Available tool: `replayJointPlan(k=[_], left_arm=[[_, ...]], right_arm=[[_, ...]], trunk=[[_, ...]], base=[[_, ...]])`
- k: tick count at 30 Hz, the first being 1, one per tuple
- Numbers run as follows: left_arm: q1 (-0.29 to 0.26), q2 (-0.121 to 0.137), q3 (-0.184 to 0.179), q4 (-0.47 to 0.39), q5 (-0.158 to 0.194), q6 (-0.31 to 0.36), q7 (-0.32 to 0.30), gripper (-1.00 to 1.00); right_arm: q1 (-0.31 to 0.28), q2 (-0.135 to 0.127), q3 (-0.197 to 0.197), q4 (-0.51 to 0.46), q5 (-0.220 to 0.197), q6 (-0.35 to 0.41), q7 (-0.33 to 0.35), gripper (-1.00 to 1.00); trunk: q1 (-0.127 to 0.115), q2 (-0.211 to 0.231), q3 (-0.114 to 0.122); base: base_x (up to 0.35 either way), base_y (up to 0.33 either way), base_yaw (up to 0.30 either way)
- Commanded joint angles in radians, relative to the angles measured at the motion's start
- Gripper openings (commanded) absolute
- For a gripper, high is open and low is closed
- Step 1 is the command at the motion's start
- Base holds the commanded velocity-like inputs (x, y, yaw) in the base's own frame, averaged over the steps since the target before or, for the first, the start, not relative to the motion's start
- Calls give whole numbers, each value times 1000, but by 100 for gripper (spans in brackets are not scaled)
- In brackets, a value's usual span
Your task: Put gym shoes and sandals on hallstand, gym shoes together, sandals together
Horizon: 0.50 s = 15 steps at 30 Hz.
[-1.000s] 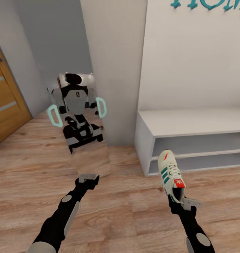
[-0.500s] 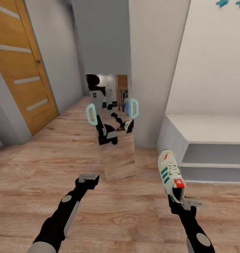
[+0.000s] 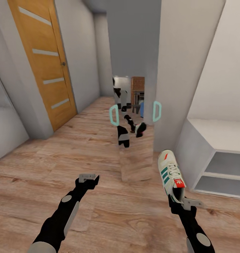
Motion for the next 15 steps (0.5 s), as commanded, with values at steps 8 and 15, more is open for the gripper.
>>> replayJointPlan(k=[8, 15], left_arm=[[-1, -1, 1, -1, 4, 6, -4, 100], [0, 0, 2, -1, 4, 6, -4, 100]], right_arm=[[0, 0, -1, 0, 1, -2, -1, -100], [0, 0, -1, 0, 1, -2, -1, -100]], trunk=[[0, 0, 7], [0, 0, 14]], base=[[0, 1, 260], [0, 85, 259]])
